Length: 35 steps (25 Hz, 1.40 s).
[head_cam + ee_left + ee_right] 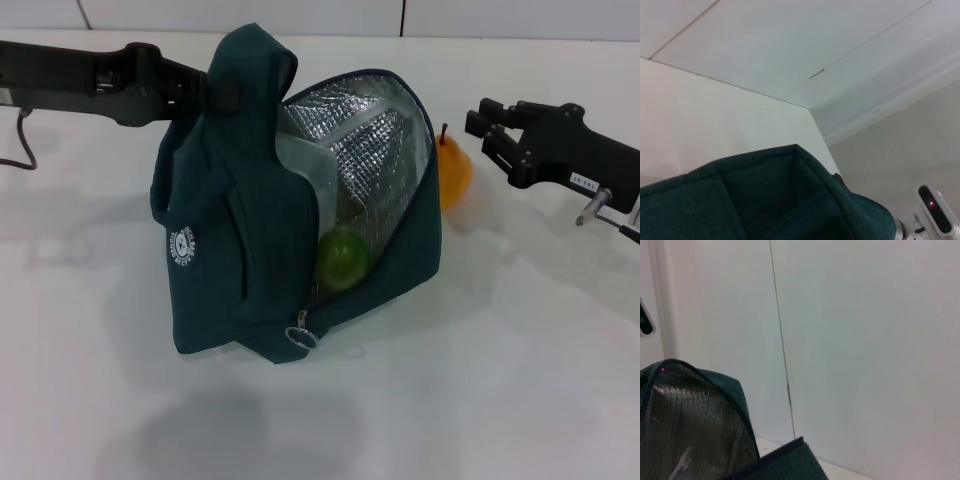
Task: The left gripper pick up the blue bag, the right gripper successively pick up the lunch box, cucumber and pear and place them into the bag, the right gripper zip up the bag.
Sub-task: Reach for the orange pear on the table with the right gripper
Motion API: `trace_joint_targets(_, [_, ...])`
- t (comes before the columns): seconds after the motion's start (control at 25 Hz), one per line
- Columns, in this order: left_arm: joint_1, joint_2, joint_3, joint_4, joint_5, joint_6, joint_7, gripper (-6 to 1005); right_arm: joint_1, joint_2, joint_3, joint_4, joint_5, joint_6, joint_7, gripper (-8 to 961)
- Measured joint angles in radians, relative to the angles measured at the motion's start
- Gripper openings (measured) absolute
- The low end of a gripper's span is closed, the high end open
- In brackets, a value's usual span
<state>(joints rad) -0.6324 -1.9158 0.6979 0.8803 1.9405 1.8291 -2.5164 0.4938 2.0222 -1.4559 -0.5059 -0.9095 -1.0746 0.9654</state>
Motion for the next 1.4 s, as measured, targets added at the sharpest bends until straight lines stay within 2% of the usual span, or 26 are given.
trace_joint_targets(0.08, [0.001,0.0,0.0,-0.001,0.0,-0.001,0.0,45,0.002,0.001,0.0,0.008,0.0,-0.002,0.0,154])
trace_joint_targets(0.32, [0.0,-0.004,0.0,-0.002,0.0,-0.005,0.0,45,0.017,0.001,-0.005,0.031,-0.001,0.01,0.0,336])
trace_joint_targets(0.52, [-0.002,-0.006,-0.003,-0.001,0.0,-0.006,0.002,45,0.053,0.004,-0.009,0.06,0.005,0.046,-0.001,575])
trace_joint_targets(0.96, [0.0,-0.005,-0.011,0.0,0.0,-0.007,0.005,45,0.113,0.006,-0.033,0.117,0.004,0.072,-0.028,723])
trace_joint_targets(1.4, [-0.006,-0.002,-0.012,-0.003,0.0,-0.007,0.007,45,0.119,0.006,-0.047,0.118,0.006,0.094,-0.063,722])
